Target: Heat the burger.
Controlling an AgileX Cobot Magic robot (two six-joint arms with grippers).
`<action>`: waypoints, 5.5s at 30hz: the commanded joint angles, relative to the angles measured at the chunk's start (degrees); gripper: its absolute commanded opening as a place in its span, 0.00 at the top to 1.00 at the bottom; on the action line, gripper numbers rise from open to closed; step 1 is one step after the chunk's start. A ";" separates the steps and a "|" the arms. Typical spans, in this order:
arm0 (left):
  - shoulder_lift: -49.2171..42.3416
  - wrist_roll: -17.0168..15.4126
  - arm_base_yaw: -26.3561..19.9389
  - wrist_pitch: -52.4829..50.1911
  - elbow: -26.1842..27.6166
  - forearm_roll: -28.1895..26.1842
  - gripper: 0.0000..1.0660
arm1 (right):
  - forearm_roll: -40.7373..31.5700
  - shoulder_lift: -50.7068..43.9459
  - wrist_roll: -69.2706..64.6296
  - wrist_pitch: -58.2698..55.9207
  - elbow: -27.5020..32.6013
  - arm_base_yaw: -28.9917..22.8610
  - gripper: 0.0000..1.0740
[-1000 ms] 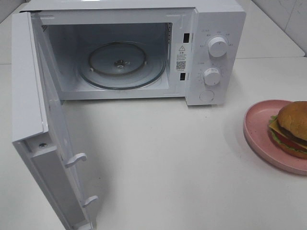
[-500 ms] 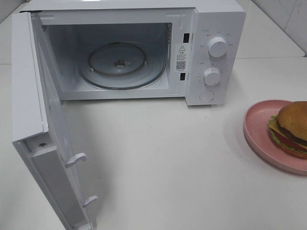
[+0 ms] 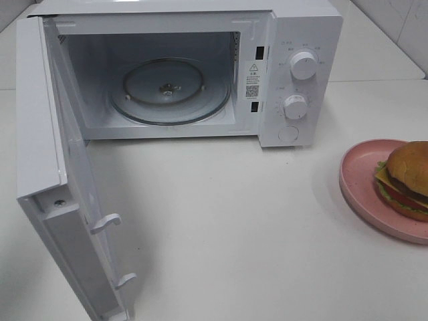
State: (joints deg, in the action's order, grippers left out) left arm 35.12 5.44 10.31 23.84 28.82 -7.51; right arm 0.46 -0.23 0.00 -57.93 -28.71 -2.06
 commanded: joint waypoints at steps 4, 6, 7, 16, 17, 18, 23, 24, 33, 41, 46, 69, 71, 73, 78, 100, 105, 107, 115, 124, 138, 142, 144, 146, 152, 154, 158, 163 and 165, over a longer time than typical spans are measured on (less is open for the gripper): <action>14.50 3.44 -0.11 -8.71 -0.23 -1.89 1.00 | 0.17 -1.43 0.34 0.57 0.17 0.23 0.37; 17.99 3.95 0.00 -11.52 -0.23 -3.04 1.00 | 0.17 -1.43 0.34 0.57 0.17 0.23 0.37; 17.99 3.95 0.00 -11.52 -0.23 -3.04 1.00 | 0.17 -1.43 0.34 0.57 0.17 0.23 0.37; 32.83 3.95 4.70 -22.57 1.89 -2.75 1.00 | 0.17 -1.43 0.34 0.57 0.17 0.23 0.37; 34.09 3.95 5.67 -22.75 2.46 -2.06 1.00 | 0.17 -1.43 0.34 0.57 0.17 0.23 0.37; 34.09 3.95 5.67 -22.75 2.46 -2.06 1.00 | 0.17 -1.43 0.34 0.57 0.17 0.23 0.37; 42.23 3.95 10.49 -24.18 7.10 -1.55 1.00 | 0.17 -1.43 0.34 0.57 0.17 0.23 0.37; 43.43 3.95 11.06 -24.18 7.96 -1.55 1.00 | 0.17 -1.43 0.34 0.57 0.17 0.23 0.37; 50.59 3.90 15.30 -27.96 13.87 -1.49 1.00 | 0.17 -1.43 0.34 0.57 0.17 0.23 0.37; 56.89 3.67 17.65 -30.48 19.48 -0.92 1.00 | 0.17 -1.43 0.34 0.57 0.17 0.23 0.37; 60.91 3.27 17.65 -30.54 23.66 -0.97 1.00 | 0.17 -1.43 0.34 0.57 0.17 0.23 0.37; 80.79 3.32 24.75 -28.88 49.39 -0.97 1.00 | 0.17 -1.43 0.34 0.57 0.17 0.23 0.37; 82.68 3.32 25.44 -27.85 53.11 -0.97 1.00 | 0.17 -1.43 0.34 0.57 0.17 0.23 0.37; 83.59 3.32 25.67 -27.16 55.23 -0.97 1.00 | 0.17 -1.43 0.34 0.57 0.17 0.23 0.37; 84.40 3.55 26.81 -23.09 59.87 -0.86 1.00 | 0.17 -1.43 0.34 0.57 0.17 0.23 0.37; 71.28 3.50 29.45 30.19 66.12 8.02 1.00 | 0.17 -1.43 0.00 0.57 0.17 0.23 0.37; 68.70 2.29 27.96 42.11 66.12 7.79 1.00 | 0.17 -1.43 0.00 0.57 0.17 0.23 0.37; 66.86 0.29 23.78 48.36 66.12 7.51 1.00 | 0.17 -1.43 0.00 0.57 0.17 0.23 0.37; 62.80 -0.23 14.90 49.50 64.97 6.42 1.00 | 0.17 -1.43 0.00 0.57 0.17 0.23 0.37; 52.83 -3.32 -0.80 49.50 59.64 6.47 1.00 | 0.17 -1.43 0.00 0.57 0.17 0.23 0.37; 31.11 -4.47 -4.18 49.50 39.53 6.42 1.00 | 0.17 -1.43 0.00 0.57 0.17 0.23 0.37; 23.78 -4.47 -4.18 49.50 33.63 5.84 1.00 | 0.17 -1.43 0.00 0.57 0.17 0.23 0.37; 19.02 -4.47 -4.18 49.50 29.85 5.56 1.00 | 0.17 -1.43 0.00 0.57 0.17 0.23 0.37; 11.34 -4.47 -4.18 49.50 24.87 5.16 1.00 | 0.17 -1.43 0.00 0.57 0.17 0.23 0.37; -3.27 -4.41 -4.18 49.50 16.90 3.44 1.00 | 0.17 -1.43 0.00 0.57 0.17 0.23 0.37; -8.71 -4.07 -4.18 49.50 14.44 3.38 1.00 | 0.17 -1.43 0.00 0.57 0.17 0.23 0.37; -22.35 -4.07 -4.18 49.50 9.28 3.38 1.00 | 0.17 -1.43 0.00 0.57 0.17 0.23 0.37; -33.35 -3.61 -4.18 49.22 7.05 3.09 1.00 | 0.17 -1.43 0.00 0.57 0.17 0.23 0.37; -37.01 -2.41 -4.18 49.05 6.88 2.29 1.00 | 0.17 -1.43 0.00 0.57 0.17 0.23 0.37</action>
State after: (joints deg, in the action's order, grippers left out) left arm 1.26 2.23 6.30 70.13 35.98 -4.24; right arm 0.46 -0.23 0.00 -57.93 -28.71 -2.06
